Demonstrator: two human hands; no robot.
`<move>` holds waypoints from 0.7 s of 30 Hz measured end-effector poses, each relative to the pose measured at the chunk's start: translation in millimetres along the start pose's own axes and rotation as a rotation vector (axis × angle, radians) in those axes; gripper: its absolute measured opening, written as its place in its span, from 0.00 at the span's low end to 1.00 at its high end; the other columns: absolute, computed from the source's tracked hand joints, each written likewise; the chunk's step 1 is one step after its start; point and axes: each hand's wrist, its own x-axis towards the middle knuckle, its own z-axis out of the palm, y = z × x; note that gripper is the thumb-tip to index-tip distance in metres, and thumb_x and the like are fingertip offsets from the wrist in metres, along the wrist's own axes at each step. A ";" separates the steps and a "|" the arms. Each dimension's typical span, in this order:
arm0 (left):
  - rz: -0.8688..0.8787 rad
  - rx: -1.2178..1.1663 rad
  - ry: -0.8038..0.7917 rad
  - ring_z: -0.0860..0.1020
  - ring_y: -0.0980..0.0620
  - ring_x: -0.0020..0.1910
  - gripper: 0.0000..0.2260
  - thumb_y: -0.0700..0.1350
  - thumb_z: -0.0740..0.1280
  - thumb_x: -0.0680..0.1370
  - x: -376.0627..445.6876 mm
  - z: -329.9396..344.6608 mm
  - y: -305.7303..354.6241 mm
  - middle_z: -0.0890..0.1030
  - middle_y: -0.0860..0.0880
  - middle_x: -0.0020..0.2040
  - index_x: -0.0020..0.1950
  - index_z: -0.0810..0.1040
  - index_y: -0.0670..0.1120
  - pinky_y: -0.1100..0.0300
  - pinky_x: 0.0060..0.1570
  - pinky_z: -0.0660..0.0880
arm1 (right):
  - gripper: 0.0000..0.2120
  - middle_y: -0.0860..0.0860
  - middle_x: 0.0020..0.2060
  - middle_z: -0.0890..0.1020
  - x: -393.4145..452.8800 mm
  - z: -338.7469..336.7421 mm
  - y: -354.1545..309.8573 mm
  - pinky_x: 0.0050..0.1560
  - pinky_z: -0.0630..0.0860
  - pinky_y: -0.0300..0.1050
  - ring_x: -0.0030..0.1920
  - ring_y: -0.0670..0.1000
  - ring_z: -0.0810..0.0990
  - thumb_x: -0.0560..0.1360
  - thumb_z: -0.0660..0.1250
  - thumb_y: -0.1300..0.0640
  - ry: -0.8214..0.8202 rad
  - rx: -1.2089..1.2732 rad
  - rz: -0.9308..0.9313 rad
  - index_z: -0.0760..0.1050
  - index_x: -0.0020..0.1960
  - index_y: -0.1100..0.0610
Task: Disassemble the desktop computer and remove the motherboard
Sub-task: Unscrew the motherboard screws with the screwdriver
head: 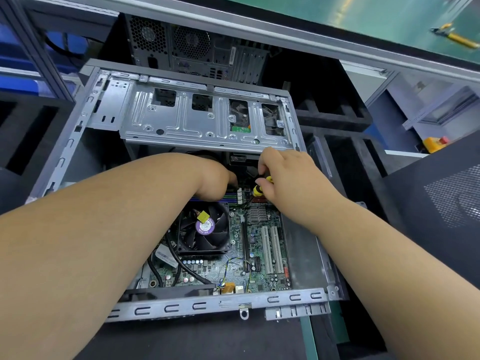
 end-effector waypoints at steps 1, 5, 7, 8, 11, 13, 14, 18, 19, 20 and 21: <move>0.004 0.000 -0.002 0.72 0.48 0.53 0.29 0.36 0.57 0.77 0.0 -0.2 0.1 0.72 0.46 0.68 0.76 0.60 0.56 0.61 0.46 0.68 | 0.08 0.45 0.37 0.72 0.1 -1.3 0.2 0.46 0.62 0.45 0.43 0.53 0.72 0.76 0.66 0.52 0.004 0.046 0.017 0.70 0.50 0.54; 0.005 0.011 0.001 0.71 0.49 0.50 0.28 0.37 0.56 0.78 -0.7 -1.5 0.6 0.72 0.46 0.68 0.76 0.60 0.56 0.61 0.45 0.67 | 0.12 0.47 0.36 0.75 0.3 -2.9 -0.8 0.45 0.66 0.46 0.41 0.53 0.73 0.76 0.65 0.45 -0.010 0.059 0.031 0.72 0.48 0.54; -0.001 0.007 0.000 0.71 0.49 0.50 0.29 0.37 0.56 0.78 -1.5 -1.3 0.9 0.72 0.46 0.68 0.76 0.59 0.56 0.60 0.45 0.67 | 0.15 0.49 0.33 0.76 1.0 -2.1 -2.5 0.43 0.67 0.47 0.37 0.53 0.73 0.78 0.60 0.42 0.000 -0.017 0.018 0.72 0.48 0.54; -0.002 0.003 0.000 0.72 0.48 0.52 0.29 0.36 0.56 0.78 -1.5 -1.1 1.2 0.71 0.46 0.69 0.76 0.59 0.56 0.60 0.46 0.67 | 0.15 0.48 0.32 0.75 1.4 -1.8 -3.0 0.42 0.65 0.46 0.36 0.53 0.73 0.79 0.59 0.42 0.009 -0.031 0.013 0.72 0.48 0.54; -0.006 -0.010 0.005 0.73 0.46 0.60 0.28 0.36 0.56 0.78 -1.3 -0.3 1.9 0.71 0.46 0.70 0.77 0.59 0.55 0.61 0.47 0.67 | 0.09 0.45 0.32 0.71 2.7 -2.9 -1.9 0.43 0.59 0.44 0.37 0.53 0.72 0.79 0.61 0.47 0.002 -0.030 0.000 0.70 0.47 0.53; -0.006 -0.016 0.008 0.73 0.47 0.58 0.28 0.36 0.57 0.78 -1.3 -0.3 1.8 0.71 0.46 0.70 0.76 0.60 0.55 0.61 0.47 0.67 | 0.06 0.46 0.34 0.72 3.3 -4.3 -0.9 0.44 0.59 0.45 0.39 0.53 0.73 0.79 0.62 0.50 -0.024 -0.024 -0.032 0.70 0.47 0.52; -0.005 -0.018 0.008 0.73 0.47 0.57 0.28 0.36 0.57 0.78 -1.4 -0.3 1.6 0.71 0.46 0.69 0.76 0.60 0.55 0.61 0.47 0.67 | 0.05 0.46 0.35 0.73 3.4 -5.0 -0.8 0.46 0.61 0.46 0.41 0.53 0.73 0.78 0.63 0.51 -0.039 -0.011 -0.054 0.71 0.48 0.52; -0.001 -0.023 0.004 0.73 0.47 0.62 0.28 0.37 0.57 0.78 -2.4 -1.0 1.1 0.70 0.47 0.70 0.76 0.61 0.55 0.62 0.48 0.66 | 0.06 0.41 0.37 0.67 2.3 -9.4 -1.2 0.54 0.66 0.49 0.44 0.51 0.68 0.76 0.65 0.58 -0.087 0.072 -0.132 0.73 0.52 0.55; -0.002 -0.024 0.001 0.72 0.47 0.62 0.28 0.37 0.57 0.78 -2.7 -1.1 1.2 0.70 0.48 0.71 0.76 0.61 0.55 0.62 0.49 0.66 | 0.07 0.42 0.38 0.67 2.0 -10.4 -0.8 0.54 0.65 0.49 0.45 0.50 0.67 0.75 0.66 0.59 -0.099 0.080 -0.143 0.73 0.53 0.56; -0.003 -0.024 -0.001 0.72 0.47 0.63 0.28 0.36 0.57 0.78 -3.2 -1.5 1.5 0.70 0.48 0.71 0.76 0.61 0.55 0.62 0.49 0.66 | 0.08 0.43 0.39 0.68 1.5 -10.9 -0.4 0.55 0.65 0.49 0.46 0.50 0.67 0.75 0.66 0.60 -0.107 0.084 -0.151 0.73 0.53 0.56; -0.003 -0.023 -0.004 0.72 0.47 0.64 0.28 0.36 0.57 0.78 -3.6 -2.0 1.9 0.69 0.48 0.72 0.76 0.61 0.55 0.62 0.49 0.66 | 0.09 0.44 0.40 0.69 0.8 -11.1 -0.3 0.56 0.65 0.49 0.46 0.50 0.67 0.74 0.66 0.61 -0.111 0.083 -0.154 0.73 0.54 0.56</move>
